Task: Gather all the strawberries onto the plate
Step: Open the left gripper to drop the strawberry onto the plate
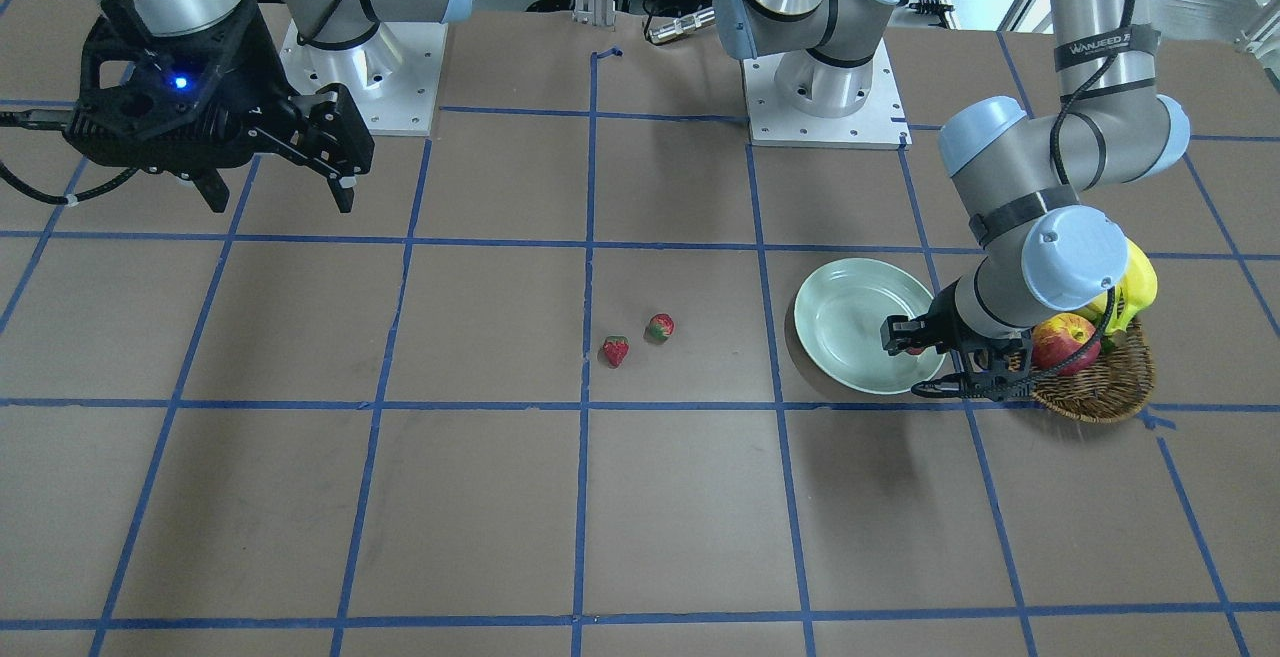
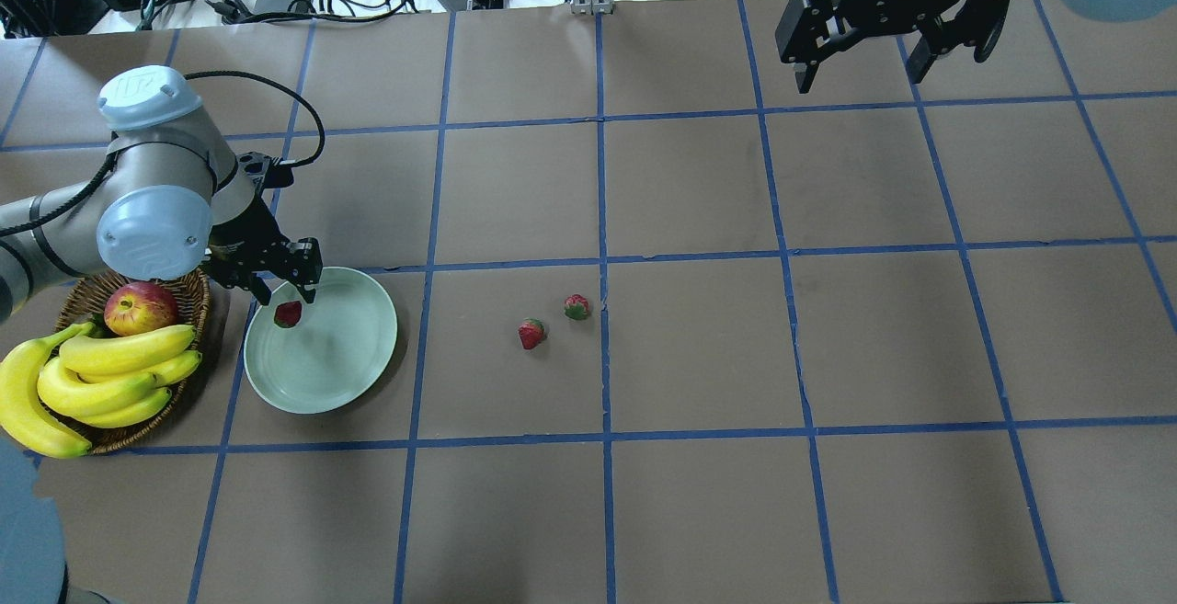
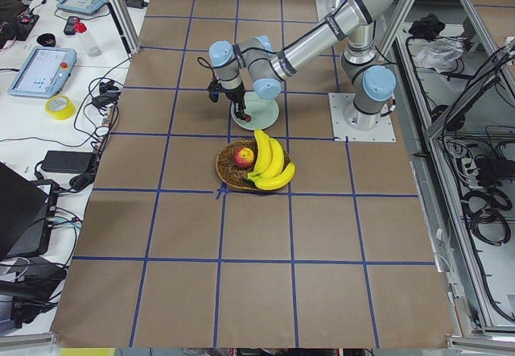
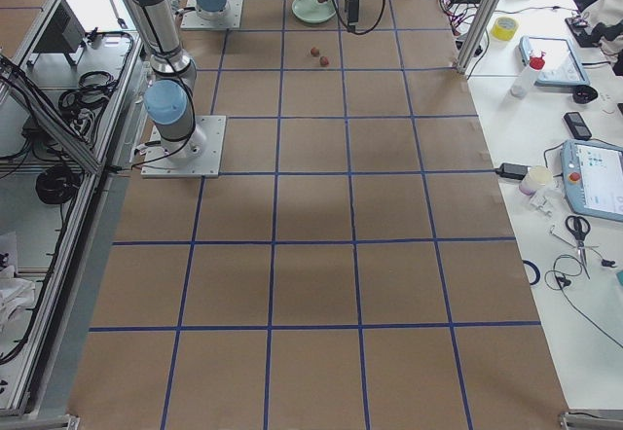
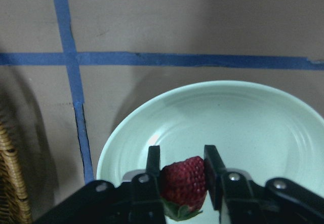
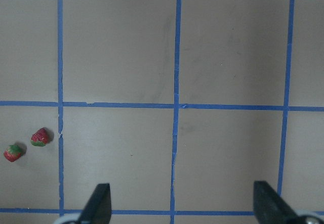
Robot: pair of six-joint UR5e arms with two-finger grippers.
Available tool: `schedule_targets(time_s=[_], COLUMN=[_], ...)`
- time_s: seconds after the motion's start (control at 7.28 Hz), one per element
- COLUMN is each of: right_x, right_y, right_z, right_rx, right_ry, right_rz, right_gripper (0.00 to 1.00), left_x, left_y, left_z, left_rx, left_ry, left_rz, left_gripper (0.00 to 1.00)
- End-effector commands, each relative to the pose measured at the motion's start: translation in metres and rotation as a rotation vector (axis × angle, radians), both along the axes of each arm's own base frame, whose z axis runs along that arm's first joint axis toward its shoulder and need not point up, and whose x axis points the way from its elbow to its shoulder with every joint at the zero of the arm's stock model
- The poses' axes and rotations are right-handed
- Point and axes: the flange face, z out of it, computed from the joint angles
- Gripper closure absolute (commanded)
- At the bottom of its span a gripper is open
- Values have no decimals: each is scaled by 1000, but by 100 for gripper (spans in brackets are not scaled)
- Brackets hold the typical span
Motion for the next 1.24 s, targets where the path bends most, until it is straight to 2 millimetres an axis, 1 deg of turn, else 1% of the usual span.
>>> schedule_targets(time_s=[0.0,0.14,0.27,0.41,0.55,0.69,0.82,0.96,1.1], right_x=[0,0,0,1,0,0,-1,-1,-1], right_y=[0,0,0,-1,-1,-1,-1,-1,-1], right_z=[0,-1,-1,-2,-2,-2,-3,-3,-2], right_rx=[0,1,-1,0,0,-3,1,0,-2], right_ry=[-1,-1,-2,-5,-4,-4,-2,-2,-2], right_rz=[0,0,0,0,0,0,-1,-1,-1], right_gripper=[0,0,0,0,0,0,0,0,0], left_x=[-18,-43,-74,-108,-144,-179,-206,-231,-248], left_y=[0,2,3,7,14,23,29,35,43], left_z=[17,31,38,41,44,43,37,27,22], left_rx=[-35,-66,-90,-106,-117,-119,-132,-129,-124], left_ry=[-3,-9,-20,-11,9,6,6,14,16], left_rz=[-26,-36,-17,11,61,56,45,60,41], left_gripper=[0,0,0,0,0,0,0,0,0])
